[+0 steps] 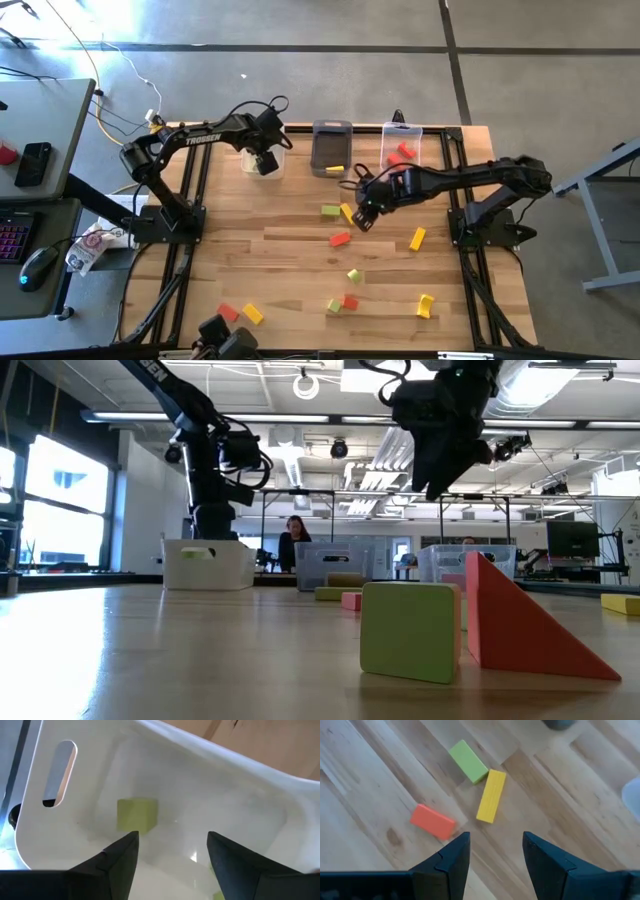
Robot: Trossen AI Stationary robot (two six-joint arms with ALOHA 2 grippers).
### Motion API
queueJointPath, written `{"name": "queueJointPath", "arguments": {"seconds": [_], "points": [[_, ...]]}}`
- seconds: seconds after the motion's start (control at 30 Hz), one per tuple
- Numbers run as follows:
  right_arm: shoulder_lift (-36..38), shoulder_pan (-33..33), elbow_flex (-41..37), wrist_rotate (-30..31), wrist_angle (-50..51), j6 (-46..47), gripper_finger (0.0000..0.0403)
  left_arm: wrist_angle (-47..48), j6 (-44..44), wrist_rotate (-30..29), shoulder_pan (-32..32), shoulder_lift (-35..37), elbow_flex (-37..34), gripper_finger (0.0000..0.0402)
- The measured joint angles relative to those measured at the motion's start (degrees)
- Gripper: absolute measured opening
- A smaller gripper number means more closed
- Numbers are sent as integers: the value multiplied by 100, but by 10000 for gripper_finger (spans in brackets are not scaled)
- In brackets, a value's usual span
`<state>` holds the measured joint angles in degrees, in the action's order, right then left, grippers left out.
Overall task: Sort & place blocks by color
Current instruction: Put the yellow block into the black bin
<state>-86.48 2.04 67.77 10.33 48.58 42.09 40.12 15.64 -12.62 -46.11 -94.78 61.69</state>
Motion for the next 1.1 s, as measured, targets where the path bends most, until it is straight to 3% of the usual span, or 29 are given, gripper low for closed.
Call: {"name": "queueJointPath", "arguments": {"seconds": [0.2, 0.47, 0.87, 1.1], "points": [[-2, 269, -2, 487, -22, -7, 176, 236, -29, -46, 70, 11, 184, 224], [-2, 450, -2, 921, -525, 124, 222, 497, -49, -59, 382, 309, 515, 224], [-481, 394, -4, 999, -758, 401, 229, 973, -632, -153, 1089, 1746, 535, 225], [-1024, 239, -4, 561, -835, 444, 229, 1230, -1222, -149, 1537, 2324, 327, 225]]}}
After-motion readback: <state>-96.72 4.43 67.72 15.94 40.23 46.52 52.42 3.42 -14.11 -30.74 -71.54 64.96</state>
